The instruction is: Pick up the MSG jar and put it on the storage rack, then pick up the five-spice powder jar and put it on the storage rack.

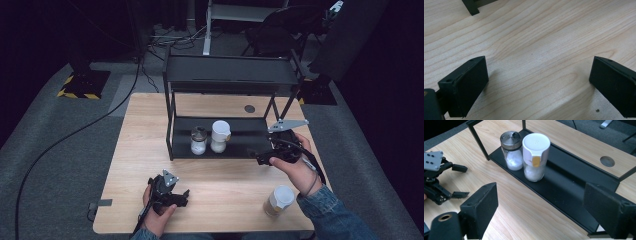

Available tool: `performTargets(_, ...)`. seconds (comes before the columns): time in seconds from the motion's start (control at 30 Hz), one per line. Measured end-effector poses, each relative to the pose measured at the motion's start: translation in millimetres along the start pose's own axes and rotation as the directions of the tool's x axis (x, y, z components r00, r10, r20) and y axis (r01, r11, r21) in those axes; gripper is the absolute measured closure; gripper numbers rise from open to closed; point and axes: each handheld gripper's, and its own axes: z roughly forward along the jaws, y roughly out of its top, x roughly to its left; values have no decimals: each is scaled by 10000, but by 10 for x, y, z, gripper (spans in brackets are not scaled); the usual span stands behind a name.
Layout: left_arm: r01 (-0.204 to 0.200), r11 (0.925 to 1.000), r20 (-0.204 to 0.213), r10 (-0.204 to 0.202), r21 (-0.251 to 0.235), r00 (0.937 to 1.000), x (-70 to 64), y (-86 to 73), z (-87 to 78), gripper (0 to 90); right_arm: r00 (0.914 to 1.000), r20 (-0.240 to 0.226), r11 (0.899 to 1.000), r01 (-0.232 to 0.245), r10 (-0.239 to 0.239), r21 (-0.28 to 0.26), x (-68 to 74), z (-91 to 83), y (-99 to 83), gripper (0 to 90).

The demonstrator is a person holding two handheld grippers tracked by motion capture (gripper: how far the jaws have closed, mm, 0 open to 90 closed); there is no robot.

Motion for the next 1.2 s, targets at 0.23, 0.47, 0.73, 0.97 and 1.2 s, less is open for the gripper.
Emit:
performTargets(0.23,-5,10000,-3,5,56,10000,3,2,0,14,10000,95,10000,-6,6,-13,13,-99,-107,128)
performTargets(0.47,-12,10000,-6,12,55,10000,3,2,0,13,9998,181,10000,-59,58,28,3,-169,-230,128)
performTargets(0.73,7,10000,-25,-7,73,10000,2,4,2,10,9995,292,9999,-81,77,139,11,-234,-421,125)
performTargets(0.97,15,10000,-25,-15,72,10000,2,4,3,9,9992,326,9995,-225,217,232,14,-229,-599,118)
performTargets(1.2,7,10000,-27,-7,84,10000,4,6,4,6,9988,400,9992,-289,278,272,32,-214,-744,116)
